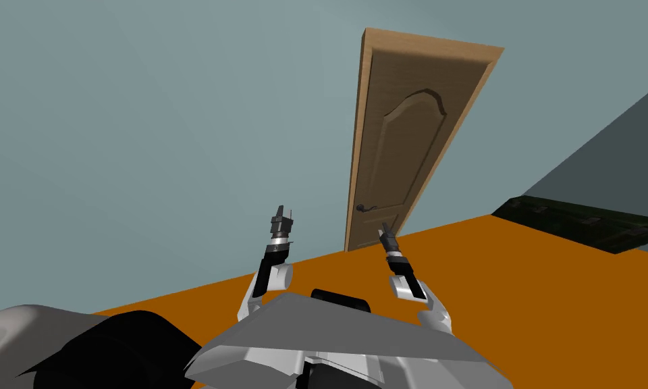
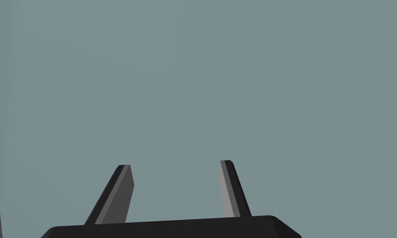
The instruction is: Pull the door open
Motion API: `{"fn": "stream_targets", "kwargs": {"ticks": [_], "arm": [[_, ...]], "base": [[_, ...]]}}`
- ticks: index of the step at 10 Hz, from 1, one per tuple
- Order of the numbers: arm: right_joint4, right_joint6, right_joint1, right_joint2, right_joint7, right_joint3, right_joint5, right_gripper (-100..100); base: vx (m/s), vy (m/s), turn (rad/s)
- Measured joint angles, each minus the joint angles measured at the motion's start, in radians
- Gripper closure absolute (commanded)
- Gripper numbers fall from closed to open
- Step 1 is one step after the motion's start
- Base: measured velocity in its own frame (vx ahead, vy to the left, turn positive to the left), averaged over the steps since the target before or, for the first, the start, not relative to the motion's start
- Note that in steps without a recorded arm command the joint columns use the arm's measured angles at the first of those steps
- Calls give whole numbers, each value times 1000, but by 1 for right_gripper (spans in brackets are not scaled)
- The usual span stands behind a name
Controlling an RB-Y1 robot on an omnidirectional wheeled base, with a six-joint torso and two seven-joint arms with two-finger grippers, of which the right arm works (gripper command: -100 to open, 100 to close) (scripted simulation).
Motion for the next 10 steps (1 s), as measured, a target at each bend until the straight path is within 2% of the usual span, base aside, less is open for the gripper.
{"fn": "stream_targets", "kwargs": {"ticks": [2,4,6,8,10], "arm": [[48,-10,-17,-8,-9,3,0,-100],[95,-13,-42,-18,-21,6,-1,-100],[150,-17,-68,-26,-31,10,-1,-100],[212,-29,-98,-31,-38,14,0,-100],[269,-36,-123,-39,-49,17,0,-100]], "base": [[42,-89,147],[26,-68,80],[31,-94,177],[23,-80,70],[30,-97,166]]}}
